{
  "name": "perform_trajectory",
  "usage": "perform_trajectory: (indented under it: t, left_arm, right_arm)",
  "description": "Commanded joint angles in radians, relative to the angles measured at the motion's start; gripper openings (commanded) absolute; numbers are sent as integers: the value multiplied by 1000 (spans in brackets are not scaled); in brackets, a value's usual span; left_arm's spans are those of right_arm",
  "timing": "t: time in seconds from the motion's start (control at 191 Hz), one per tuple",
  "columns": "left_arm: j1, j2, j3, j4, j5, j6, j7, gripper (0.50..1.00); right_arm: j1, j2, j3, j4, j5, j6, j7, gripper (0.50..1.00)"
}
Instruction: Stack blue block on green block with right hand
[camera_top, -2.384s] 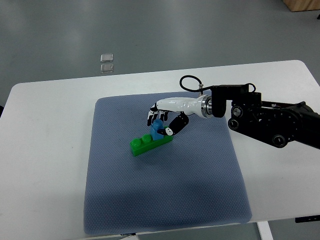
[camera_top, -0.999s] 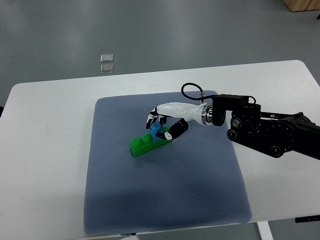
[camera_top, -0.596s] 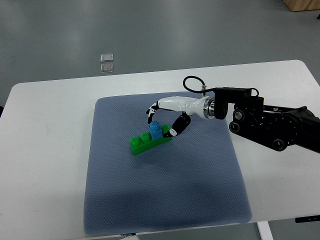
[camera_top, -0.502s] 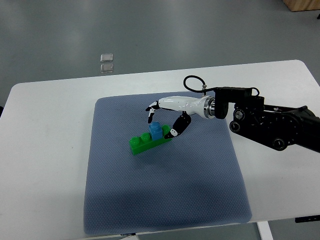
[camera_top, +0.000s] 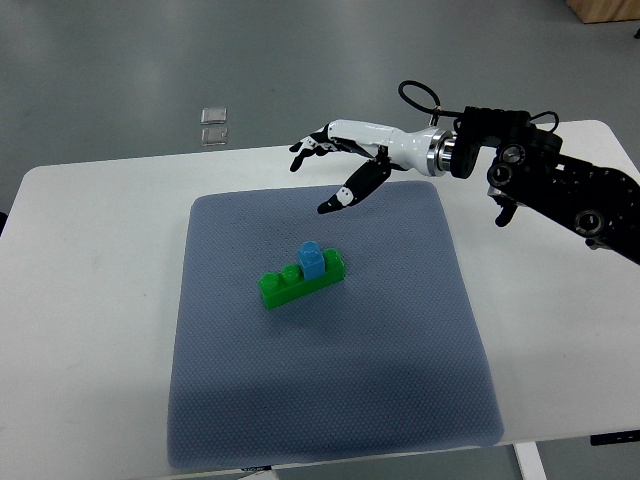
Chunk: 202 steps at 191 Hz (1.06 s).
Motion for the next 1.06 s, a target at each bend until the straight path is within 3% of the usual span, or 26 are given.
perform_trajectory:
  t: [0.0,0.141,0.193,0.199,0.272,0.444,0.606,1.051]
  left_arm:
    - [0,0,0,0,0,0,0,1000]
    - [0,0,0,0,0,0,0,1000]
    - [0,0,0,0,0,0,0,1000]
    - [0,0,2,0,0,0,0,1000]
    - [0,0,2,-1,0,0,2,1000]
    - [0,0,2,-1,2,0,2,1000]
    - [0,0,2,0,2,0,2,1000]
    - [0,0,2,-1,2,0,2,1000]
  right_arm:
    - [-20,11,65,-76,212,-8,-22,903]
    - [-42,24,103,-211,615,-17,-25,903]
    - [-42,24,103,-211,615,-17,-25,903]
    - [-48,27,103,-240,756,-26,-19,905]
    - [-66,30,105,-285,937,-31,-13,913]
    - [-106,88,112,-395,1193,-28,10,919]
    - [-191,148,197,-440,1240,-18,71,921]
    - [-211,199,204,-466,1226,-18,78,921]
